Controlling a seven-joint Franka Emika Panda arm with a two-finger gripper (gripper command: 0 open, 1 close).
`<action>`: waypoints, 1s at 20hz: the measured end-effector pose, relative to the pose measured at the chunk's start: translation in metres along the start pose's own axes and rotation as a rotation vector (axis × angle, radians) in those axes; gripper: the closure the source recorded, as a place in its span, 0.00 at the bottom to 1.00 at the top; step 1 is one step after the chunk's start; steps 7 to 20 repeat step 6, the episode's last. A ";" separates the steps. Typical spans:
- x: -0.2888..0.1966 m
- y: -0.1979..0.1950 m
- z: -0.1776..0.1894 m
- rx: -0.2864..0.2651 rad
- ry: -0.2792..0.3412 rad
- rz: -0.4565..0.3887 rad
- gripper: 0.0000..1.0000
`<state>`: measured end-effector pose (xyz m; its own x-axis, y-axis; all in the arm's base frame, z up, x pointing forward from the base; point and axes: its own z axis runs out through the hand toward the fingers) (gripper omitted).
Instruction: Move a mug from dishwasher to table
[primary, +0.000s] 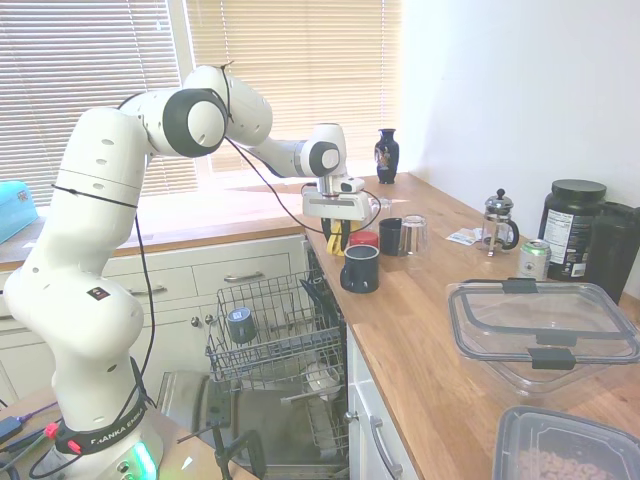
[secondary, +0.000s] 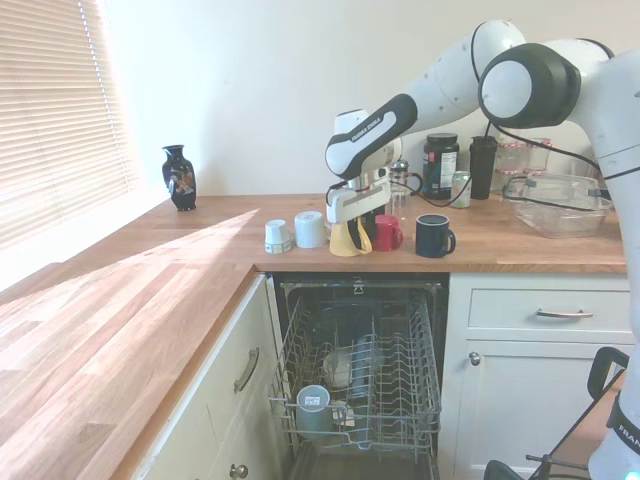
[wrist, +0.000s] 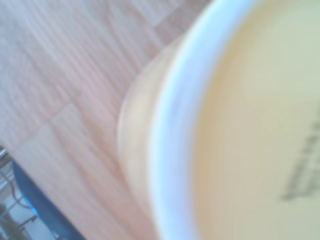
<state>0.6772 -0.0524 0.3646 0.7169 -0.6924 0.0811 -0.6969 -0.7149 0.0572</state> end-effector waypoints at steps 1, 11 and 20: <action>0.000 0.003 -0.009 0.010 0.011 0.005 0.00; -0.026 0.029 -0.070 0.063 0.059 0.026 0.00; -0.026 0.029 -0.070 0.063 0.059 0.026 0.00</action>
